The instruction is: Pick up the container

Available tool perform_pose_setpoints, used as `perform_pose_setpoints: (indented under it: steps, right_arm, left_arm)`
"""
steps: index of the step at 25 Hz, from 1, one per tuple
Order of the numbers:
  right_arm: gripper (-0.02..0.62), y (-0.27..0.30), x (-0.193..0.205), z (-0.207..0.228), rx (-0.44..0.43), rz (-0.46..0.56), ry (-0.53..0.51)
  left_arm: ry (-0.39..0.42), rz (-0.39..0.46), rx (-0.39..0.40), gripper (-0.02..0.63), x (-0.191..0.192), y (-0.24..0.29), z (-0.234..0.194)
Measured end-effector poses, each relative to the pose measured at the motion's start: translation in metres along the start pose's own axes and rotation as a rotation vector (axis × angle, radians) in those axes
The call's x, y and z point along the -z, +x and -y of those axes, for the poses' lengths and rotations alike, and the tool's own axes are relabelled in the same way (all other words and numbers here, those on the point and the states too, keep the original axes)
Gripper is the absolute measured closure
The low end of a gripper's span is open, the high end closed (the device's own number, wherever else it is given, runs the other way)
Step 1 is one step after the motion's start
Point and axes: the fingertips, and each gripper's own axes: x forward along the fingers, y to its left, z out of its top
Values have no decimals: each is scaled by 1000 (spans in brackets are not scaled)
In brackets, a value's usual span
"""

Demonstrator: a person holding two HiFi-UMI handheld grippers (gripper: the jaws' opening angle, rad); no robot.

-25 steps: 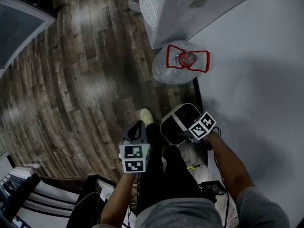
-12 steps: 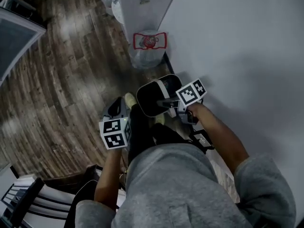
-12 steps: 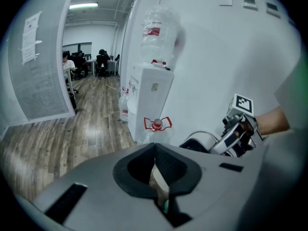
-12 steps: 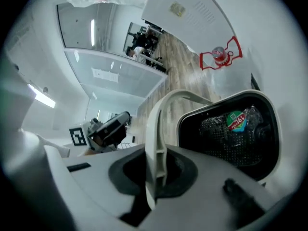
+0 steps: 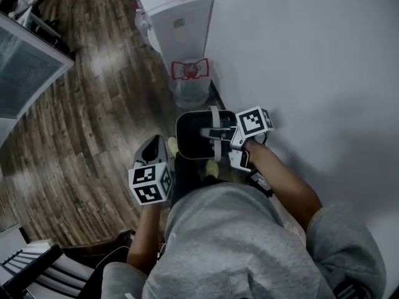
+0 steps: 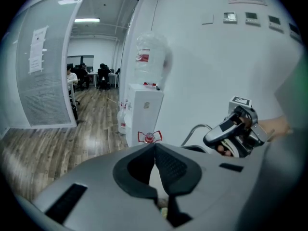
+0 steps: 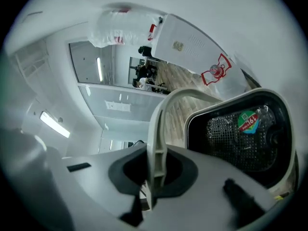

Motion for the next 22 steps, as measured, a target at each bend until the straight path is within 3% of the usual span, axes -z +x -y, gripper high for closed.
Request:
perform_pose_setpoints:
  steps: [11, 22]
  right_arm:
    - [568, -63, 44, -34, -65, 91, -2]
    - [568, -93, 57, -41, -79, 155, -13]
  left_arm:
    - [73, 91, 30, 591, -4, -55, 76]
    - [66, 118, 27, 591, 6, -76, 87]
